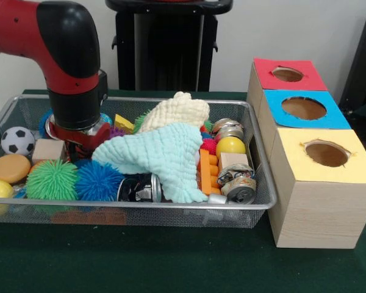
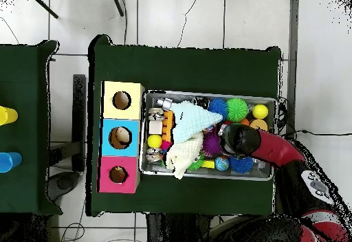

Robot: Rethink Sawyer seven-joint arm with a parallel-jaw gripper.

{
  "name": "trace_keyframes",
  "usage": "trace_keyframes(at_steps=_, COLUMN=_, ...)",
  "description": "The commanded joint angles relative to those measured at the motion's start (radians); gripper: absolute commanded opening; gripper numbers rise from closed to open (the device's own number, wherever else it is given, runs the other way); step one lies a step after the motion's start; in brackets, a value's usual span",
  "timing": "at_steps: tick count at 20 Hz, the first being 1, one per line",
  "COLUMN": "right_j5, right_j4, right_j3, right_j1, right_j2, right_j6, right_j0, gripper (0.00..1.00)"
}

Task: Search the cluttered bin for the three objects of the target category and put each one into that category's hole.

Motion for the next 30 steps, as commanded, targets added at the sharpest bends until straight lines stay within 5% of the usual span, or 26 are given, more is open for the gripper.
trace_keyframes(at_steps=1, right_j5=-0.031, right_j4=-0.038, right_j3=-0.08, right_j1=0.12, right_j2=0.032, right_j6=0.023, right_j0=0.006, gripper=1.0)
trace_keyframes(at_steps=18, right_j5=0.024, right_j4=-0.058, right_j3=-0.005, right_j1=0.053, right_j2=0.047, right_j6=-0.048, right_j0=-0.047, gripper=1.0)
trace_keyframes(at_steps=24, right_j5=-0.043, right_j4=-0.087, right_j3=0.018, right_j1=0.077, right_j2=0.087, right_j6=-0.079, right_j0=-0.078, gripper=1.0)
trace_keyframes(at_steps=30, right_j5=0.032, right_j4=-0.093, right_j3=-0.035, right_j1=0.119, right_j2=0.136, right_j6=-0.148, right_j0=-0.099, gripper=1.0)
